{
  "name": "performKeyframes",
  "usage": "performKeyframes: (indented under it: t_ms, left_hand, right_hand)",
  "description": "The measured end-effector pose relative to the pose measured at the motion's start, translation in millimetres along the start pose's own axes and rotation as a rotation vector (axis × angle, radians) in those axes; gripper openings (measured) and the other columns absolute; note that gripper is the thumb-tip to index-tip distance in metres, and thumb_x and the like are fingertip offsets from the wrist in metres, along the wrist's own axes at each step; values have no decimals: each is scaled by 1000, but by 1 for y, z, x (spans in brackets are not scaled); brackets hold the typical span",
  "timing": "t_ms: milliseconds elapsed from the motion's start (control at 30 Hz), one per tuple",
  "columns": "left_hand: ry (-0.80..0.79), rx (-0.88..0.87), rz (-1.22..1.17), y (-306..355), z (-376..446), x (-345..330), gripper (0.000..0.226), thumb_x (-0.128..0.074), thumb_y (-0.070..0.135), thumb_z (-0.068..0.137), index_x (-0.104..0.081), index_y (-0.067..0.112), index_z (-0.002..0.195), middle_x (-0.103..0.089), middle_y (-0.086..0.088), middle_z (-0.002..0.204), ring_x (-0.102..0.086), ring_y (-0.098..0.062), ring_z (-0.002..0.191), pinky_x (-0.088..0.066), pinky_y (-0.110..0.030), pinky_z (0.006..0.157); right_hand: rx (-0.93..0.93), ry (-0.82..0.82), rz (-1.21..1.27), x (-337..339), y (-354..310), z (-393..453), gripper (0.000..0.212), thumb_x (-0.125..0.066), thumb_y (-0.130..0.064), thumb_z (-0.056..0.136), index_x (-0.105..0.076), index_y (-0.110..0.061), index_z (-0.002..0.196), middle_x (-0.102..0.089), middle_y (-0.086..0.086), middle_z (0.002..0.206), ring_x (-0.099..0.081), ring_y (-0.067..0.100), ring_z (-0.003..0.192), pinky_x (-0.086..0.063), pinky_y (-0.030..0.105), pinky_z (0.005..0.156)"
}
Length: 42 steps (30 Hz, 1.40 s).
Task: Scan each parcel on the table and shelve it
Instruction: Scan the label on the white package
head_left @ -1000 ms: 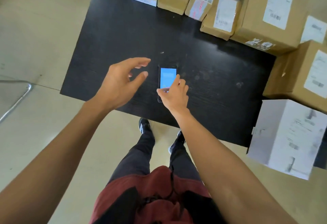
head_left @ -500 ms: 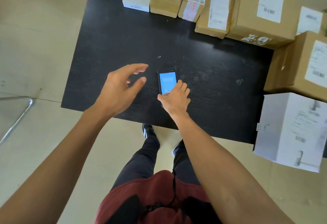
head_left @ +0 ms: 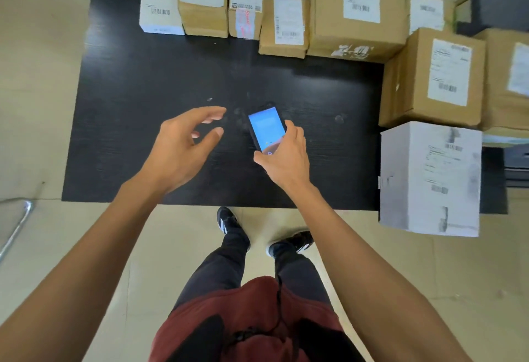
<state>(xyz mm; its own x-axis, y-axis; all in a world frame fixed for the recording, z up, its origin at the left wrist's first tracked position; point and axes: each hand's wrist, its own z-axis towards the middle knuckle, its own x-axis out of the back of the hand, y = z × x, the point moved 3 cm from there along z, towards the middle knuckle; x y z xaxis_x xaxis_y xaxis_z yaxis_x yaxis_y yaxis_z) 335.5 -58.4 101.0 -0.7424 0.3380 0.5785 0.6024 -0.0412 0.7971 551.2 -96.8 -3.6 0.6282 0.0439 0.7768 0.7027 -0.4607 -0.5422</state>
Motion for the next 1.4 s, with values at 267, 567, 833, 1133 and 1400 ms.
performKeyframes:
  t_ms: [267,567,833,1133,1400]
  left_hand:
    - [-116,-120,23,71,16,-74,35,-61,24,101,-63,28,136,-62,19,129,-60,-5,117,-54,-34,96]
    - [-278,-252,44,157,22,-192,36,-62,27,100,-62,31,136,-61,22,129,-55,5,115,-48,-21,95]
    - [-410,-332,192,197,9,-278,38,-59,32,101,-59,35,139,-60,13,139,-53,-11,127,-49,-38,104]
    - [-583,-469,475,194,-1,-346,43,-58,31,101,-57,24,144,-36,1,162,-22,-20,153,-37,-54,116]
    - [-747,-572,734,179,0,-373,51,-54,40,102,-44,31,151,-10,-4,171,2,-24,158,-35,-50,113]
  right_hand:
    - [-70,174,108,109,72,-21,93,-85,-46,72,-35,-23,147,-43,-3,135,-57,17,110,-57,25,82]
    - [-187,277,217,210,180,-87,81,-83,-46,69,-35,-33,133,-40,-12,116,-53,7,97,-49,17,69]
    - [-319,285,225,261,260,-137,74,-84,-44,70,-39,-35,127,-38,-22,104,-55,-4,95,-52,18,63]
    - [-463,214,173,272,285,-166,56,-75,-43,61,-43,-33,106,-48,-17,104,-59,0,75,-53,28,64]
    - [-558,200,121,277,283,-165,65,-70,-48,55,-52,-21,112,-49,-6,110,-62,14,82,-59,43,72]
